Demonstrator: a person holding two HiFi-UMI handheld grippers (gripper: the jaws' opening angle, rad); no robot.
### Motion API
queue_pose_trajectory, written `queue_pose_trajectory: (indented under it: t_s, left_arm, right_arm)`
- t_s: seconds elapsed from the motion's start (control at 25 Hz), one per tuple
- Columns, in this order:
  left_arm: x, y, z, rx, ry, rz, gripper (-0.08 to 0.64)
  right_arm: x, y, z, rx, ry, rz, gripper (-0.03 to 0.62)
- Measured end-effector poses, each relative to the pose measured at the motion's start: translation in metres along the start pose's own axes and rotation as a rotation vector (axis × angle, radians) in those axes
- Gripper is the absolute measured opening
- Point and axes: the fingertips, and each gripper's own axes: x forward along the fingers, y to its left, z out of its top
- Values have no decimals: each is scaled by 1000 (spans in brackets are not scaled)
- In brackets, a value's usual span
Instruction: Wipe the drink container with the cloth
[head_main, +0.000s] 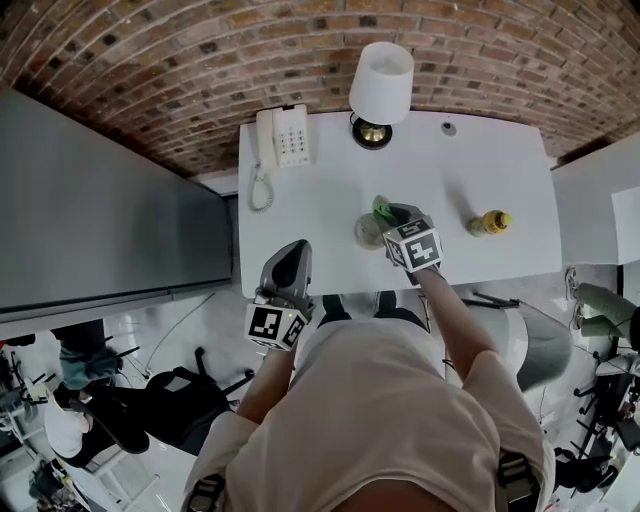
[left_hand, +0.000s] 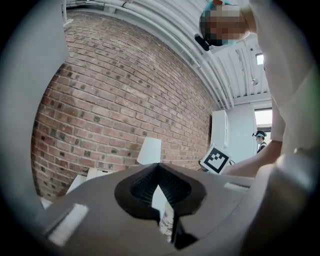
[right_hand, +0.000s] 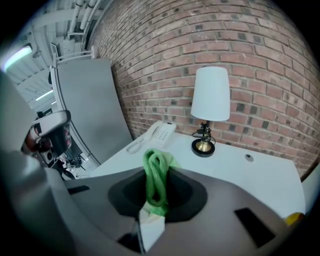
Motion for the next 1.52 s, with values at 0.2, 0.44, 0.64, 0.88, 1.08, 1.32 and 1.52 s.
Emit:
queue_pose_trajectory:
  t_s: [0.2, 0.44, 0.64, 0.88, 1.08, 1.32, 1.52]
  left_arm:
    - [1, -5, 0, -5, 4, -11, 9]
    - [-2, -6, -1, -6, 1, -17, 9]
    - [-6, -3, 0, -5, 1, -12, 9]
    - [-7, -4, 0, -6, -2, -15, 9]
    - [-8, -6, -1, -9, 0, -14, 9]
    - [-9, -7, 0, -5, -5, -19, 9]
    - [-10, -6, -2, -12, 0, -9, 9]
  right_arm:
    - [7, 9, 6, -30, 13, 15, 63]
    - [14, 22, 9, -54, 26, 39, 63]
    - [18, 33, 12, -62, 31, 63, 63]
    - [22, 44, 16, -87, 27, 97, 63]
    - [23, 56, 15, -108, 33, 134, 63]
    - [19, 77, 10, -204, 53, 178, 63]
    - [10, 94, 11, -394, 39, 181, 63]
